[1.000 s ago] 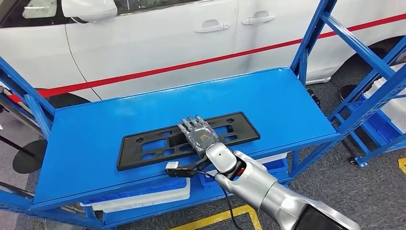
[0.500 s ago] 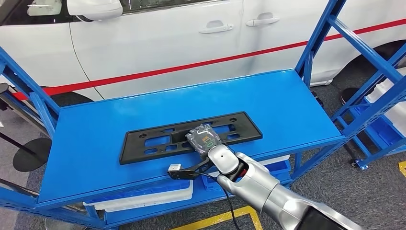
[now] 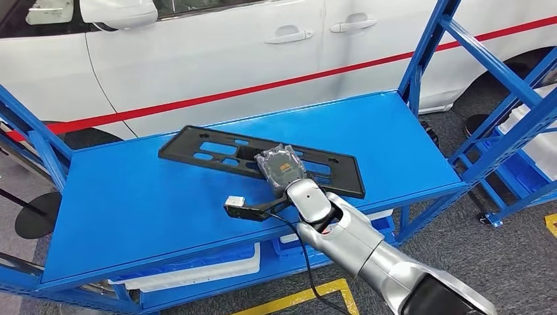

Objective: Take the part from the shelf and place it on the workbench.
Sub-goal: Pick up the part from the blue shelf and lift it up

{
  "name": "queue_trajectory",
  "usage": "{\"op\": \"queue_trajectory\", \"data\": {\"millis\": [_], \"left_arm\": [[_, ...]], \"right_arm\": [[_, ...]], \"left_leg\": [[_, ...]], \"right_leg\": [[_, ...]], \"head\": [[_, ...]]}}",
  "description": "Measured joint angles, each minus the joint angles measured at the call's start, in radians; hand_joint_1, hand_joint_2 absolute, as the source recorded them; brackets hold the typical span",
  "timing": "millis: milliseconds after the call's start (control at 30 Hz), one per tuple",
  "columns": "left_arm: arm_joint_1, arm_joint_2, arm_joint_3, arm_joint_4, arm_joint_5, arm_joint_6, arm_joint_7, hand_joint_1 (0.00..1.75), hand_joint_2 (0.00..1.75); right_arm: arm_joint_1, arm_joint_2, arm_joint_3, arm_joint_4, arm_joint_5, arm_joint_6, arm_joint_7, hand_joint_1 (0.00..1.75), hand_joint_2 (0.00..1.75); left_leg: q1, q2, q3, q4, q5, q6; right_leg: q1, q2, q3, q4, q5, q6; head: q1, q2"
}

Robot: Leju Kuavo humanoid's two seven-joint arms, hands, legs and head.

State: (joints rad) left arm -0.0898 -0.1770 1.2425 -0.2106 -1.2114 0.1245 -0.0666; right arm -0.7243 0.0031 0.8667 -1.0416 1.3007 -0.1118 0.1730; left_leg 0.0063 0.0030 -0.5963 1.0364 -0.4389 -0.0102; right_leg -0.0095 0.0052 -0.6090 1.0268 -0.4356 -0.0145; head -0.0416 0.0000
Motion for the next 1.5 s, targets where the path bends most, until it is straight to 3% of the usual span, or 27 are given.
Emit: {"op": "queue_trajectory", "data": {"millis": [100, 167, 200, 267, 300, 333, 400, 433, 500, 533, 667, 700, 767, 833, 867, 900, 1000, 1067, 1133, 1200, 1300, 1333, 1367, 1400, 1500], "left_arm": [[0.002, 0.0, 0.0, 0.0, 0.006, 0.003, -0.001, 0.0, 1.75], [0.002, -0.002, 0.001, 0.0, 0.012, 0.012, 0.001, 0.0, 1.75], [0.002, -0.002, 0.001, 0.0, 0.014, 0.015, 0.002, 0.0, 1.75], [0.001, -0.003, 0.003, 0.0, 0.017, 0.017, 0.006, 0.0, 1.75], [0.001, -0.003, 0.004, 0.0, 0.018, 0.017, 0.008, 0.0, 1.75], [0.002, -0.003, 0.005, 0.0, 0.018, 0.018, 0.009, 0.0, 1.75], [0.002, -0.005, 0.006, 0.0, 0.019, 0.018, 0.01, 0.0, 1.75], [0.002, -0.006, 0.007, 0.0, 0.02, 0.018, 0.01, 0.0, 1.75], [0.0, -0.009, 0.008, 0.0, 0.02, 0.02, 0.01, 0.0, 1.75], [-0.001, -0.01, 0.008, 0.0, 0.019, 0.021, 0.01, 0.0, 1.75], [-0.001, -0.01, 0.008, 0.0, 0.018, 0.029, 0.01, 0.0, 1.75], [-0.002, -0.011, 0.009, 0.0, 0.018, 0.03, 0.01, 0.0, 1.75], [-0.003, -0.011, 0.009, 0.0, 0.018, 0.033, 0.009, 0.0, 1.75], [-0.005, -0.011, 0.011, 0.0, 0.02, 0.037, 0.01, 0.0, 1.75], [-0.006, -0.011, 0.012, 0.0, 0.02, 0.038, 0.013, 0.0, 1.75], [-0.007, -0.011, 0.013, 0.0, 0.021, 0.038, 0.017, 0.0, 1.75], [-0.006, -0.012, 0.016, 0.0, 0.02, 0.036, 0.034, 0.0, 1.75], [-0.005, -0.012, 0.016, 0.0, 0.016, 0.035, 0.043, 0.0, 1.75], [-0.005, -0.014, 0.016, 0.0, 0.011, 0.036, 0.05, 0.0, 1.75], [-0.006, -0.017, 0.016, 0.0, 0.008, 0.037, 0.053, 0.0, 1.75], [-0.007, -0.021, 0.016, 0.0, 0.007, 0.037, 0.057, 0.0, 1.75], [-0.007, -0.021, 0.016, 0.0, 0.007, 0.038, 0.058, 0.0, 1.75], [-0.007, -0.021, 0.016, 0.0, 0.007, 0.038, 0.058, 0.0, 1.75], [-0.007, -0.021, 0.016, 0.0, 0.007, 0.038, 0.059, 0.0, 1.75], [-0.008, -0.022, 0.016, 0.0, 0.007, 0.04, 0.06, 0.0, 1.75]], "right_arm": [[-0.01, -0.001, -0.041, -0.046, 0.012, -0.063, 0.005, 1.75, 1.75], [-0.013, -0.002, -0.075, -0.091, 0.017, -0.138, -0.001, 1.75, 1.75], [-0.016, -0.003, -0.094, -0.117, 0.017, -0.177, -0.008, 1.75, 1.75], [-0.022, -0.004, -0.138, -0.168, 0.016, -0.245, -0.03, 1.75, 1.75], [-0.024, -0.005, -0.158, -0.192, 0.014, -0.269, -0.044, 1.75, 1.75], [-0.024, -0.007, -0.177, -0.216, 0.012, -0.29, -0.058, 1.75, 1.75], [-0.023, -0.011, -0.206, -0.263, 0.011, -0.323, -0.08, 1.75, 1.75], [-0.023, -0.012, -0.217, -0.283, 0.012, -0.342, -0.089, 1.75, 1.75], [-0.024, -0.011, -0.235, -0.318, 0.013, -0.402, -0.113, 1.75, 1.75], [-0.022, -0.011, -0.244, -0.333, 0.012, -0.444, -0.129, 1.75, 1.75], [-0.01, -0.004, -0.273, -0.379, -0.001, -0.559, -0.175, 1.75, 1.75], [-0.007, 0.0, -0.28, -0.391, -0.013, -0.567, -0.187, 1.75, 1.75], [0.008, 0.014, -0.297, -0.422, -0.075, -0.573, -0.24, 1.75, 1.75], [0.035, 0.03, -0.314, -0.453, -0.236, -0.564, -0.331, 1.75, 1.75], [0.048, 0.036, -0.319, -0.468, -0.356, -0.545, -0.382, 1.75, 1.75], [0.059, 0.04, -0.321, -0.484, -0.493, -0.51, -0.433, 1.75, 1.75], [0.093, 0.045, -0.335, -0.532, -0.884, -0.322, -0.551, 1.75, 1.75], [0.124, 0.049, -0.353, -0.553, -1.05, -0.193, -0.604, 1.75, 1.75], [0.156, 0.055, -0.37, -0.563, -1.136, -0.101, -0.632, 1.75, 1.75], [0.184, 0.059, -0.384, -0.565, -1.18, -0.051, -0.641, 1.75, 1.75], [0.215, 0.061, -0.399, -0.561, -1.213, -0.008, -0.646, 1.75, 1.75], [0.225, 0.061, -0.402, -0.557, -1.219, 0.0, -0.646, 1.75, 1.75], [0.234, 0.062, -0.403, -0.553, -1.222, 0.004, -0.647, 1.75, 1.75], [0.241, 0.063, -0.404, -0.55, -1.224, 0.006, -0.647, 1.75, 1.75], [0.247, 0.069, -0.406, -0.545, -1.235, 0.018, -0.648, 1.75, 1.75]], "left_leg": [[-0.003, -0.003, 0.007, -0.021, 0.003, 0.014], [0.001, -0.003, 0.009, -0.029, 0.01, 0.026], [0.003, -0.002, 0.011, -0.033, 0.012, 0.031], [0.001, -0.002, 0.01, -0.033, 0.012, 0.036], [0.001, -0.002, 0.01, -0.032, 0.011, 0.037], [0.001, -0.002, 0.011, -0.031, 0.01, 0.038], [0.001, -0.004, 0.011, -0.027, 0.007, 0.036], [0.001, -0.005, 0.011, -0.024, 0.004, 0.034], [-0.003, -0.006, 0.008, -0.013, -0.003, 0.025], [-0.005, -0.006, 0.006, -0.01, -0.006, 0.021], [-0.005, -0.005, 0.006, -0.002, -0.018, 0.002], [-0.004, -0.005, -0.005, 0.025, -0.037, -0.004], [-0.001, -0.005, -0.055, 0.139, -0.1, -0.013], [0.0, -0.005, -0.107, 0.254, -0.141, -0.018], [0.0, -0.005, -0.111, 0.266, -0.136, -0.018], [0.0, -0.005, -0.097, 0.238, -0.113, -0.016], [-0.003, -0.006, -0.001, 0.043, -0.028, 0.001], [-0.009, -0.008, 0.023, -0.011, -0.017, 0.011], [-0.007, -0.008, 0.023, -0.019, -0.008, 0.02], [-0.002, -0.005, 0.023, -0.033, 0.005, 0.031], [0.0, 0.005, 0.013, -0.039, 0.017, 0.04], [-0.001, 0.009, 0.008, -0.038, 0.02, 0.04], [-0.001, 0.013, 0.003, -0.036, 0.022, 0.039], [0.0, 0.017, -0.002, -0.033, 0.024, 0.038], [-0.001, 0.029, -0.016, -0.015, 0.024, 0.028]], "right_leg": [[0.001, -0.001, -0.002, -0.002, 0.002, 0.018], [0.0, -0.001, -0.013, 0.022, -0.017, 0.028], [-0.001, -0.001, -0.031, 0.063, -0.042, 0.032], [-0.003, -0.002, -0.092, 0.194, -0.107, 0.038], [-0.004, -0.002, -0.123, 0.255, -0.128, 0.04], [-0.004, -0.002, -0.14, 0.287, -0.131, 0.042], [-0.005, -0.002, -0.121, 0.239, -0.082, 0.041], [-0.006, -0.003, -0.09, 0.171, -0.044, 0.039], [-0.004, -0.004, -0.035, 0.055, -0.003, 0.033], [-0.002, -0.004, -0.02, 0.024, 0.002, 0.028], [-0.001, -0.002, -0.016, 0.012, 0.0, 0.004], [-0.003, -0.002, -0.014, 0.009, 0.001, -0.001], [-0.004, -0.004, -0.011, 0.007, 0.001, -0.009], [-0.002, -0.005, -0.011, 0.008, 0.0, -0.012], [-0.001, -0.005, -0.01, 0.008, 0.0, -0.013], [0.0, -0.005, -0.009, 0.009, 0.0, -0.013], [0.002, -0.001, -0.008, 0.01, 0.001, -0.01], [0.003, -0.001, -0.012, 0.01, 0.005, -0.001], [0.003, -0.002, -0.013, 0.008, 0.008, 0.011], [0.002, -0.002, -0.022, 0.029, -0.016, 0.022], [-0.001, -0.002, -0.087, 0.192, -0.121, 0.034], [-0.003, -0.002, -0.107, 0.246, -0.144, 0.038], [-0.005, -0.003, -0.111, 0.269, -0.145, 0.041], [-0.008, -0.005, -0.095, 0.254, -0.129, 0.043], [-0.012, -0.029, 0.016, 0.075, -0.061, 0.044]], "head": [[0.0, 0.0], [0.001, 0.0], [0.001, 0.0], [0.002, 0.0], [0.002, 0.0], [0.002, 0.0], [0.002, 0.0], [0.002, 0.0], [0.001, 0.0], [0.001, 0.0], [0.0, 0.0], [-0.001, 0.0], [-0.002, 0.0], [-0.002, 0.0], [-0.002, 0.0], [-0.002, 0.0], [-0.002, 0.0], [-0.002, 0.0], [-0.002, 0.0], [-0.001, 0.0], [0.0, 0.0], [0.0, 0.0], [0.0, 0.0], [0.0, 0.0], [-0.001, 0.0]]}}
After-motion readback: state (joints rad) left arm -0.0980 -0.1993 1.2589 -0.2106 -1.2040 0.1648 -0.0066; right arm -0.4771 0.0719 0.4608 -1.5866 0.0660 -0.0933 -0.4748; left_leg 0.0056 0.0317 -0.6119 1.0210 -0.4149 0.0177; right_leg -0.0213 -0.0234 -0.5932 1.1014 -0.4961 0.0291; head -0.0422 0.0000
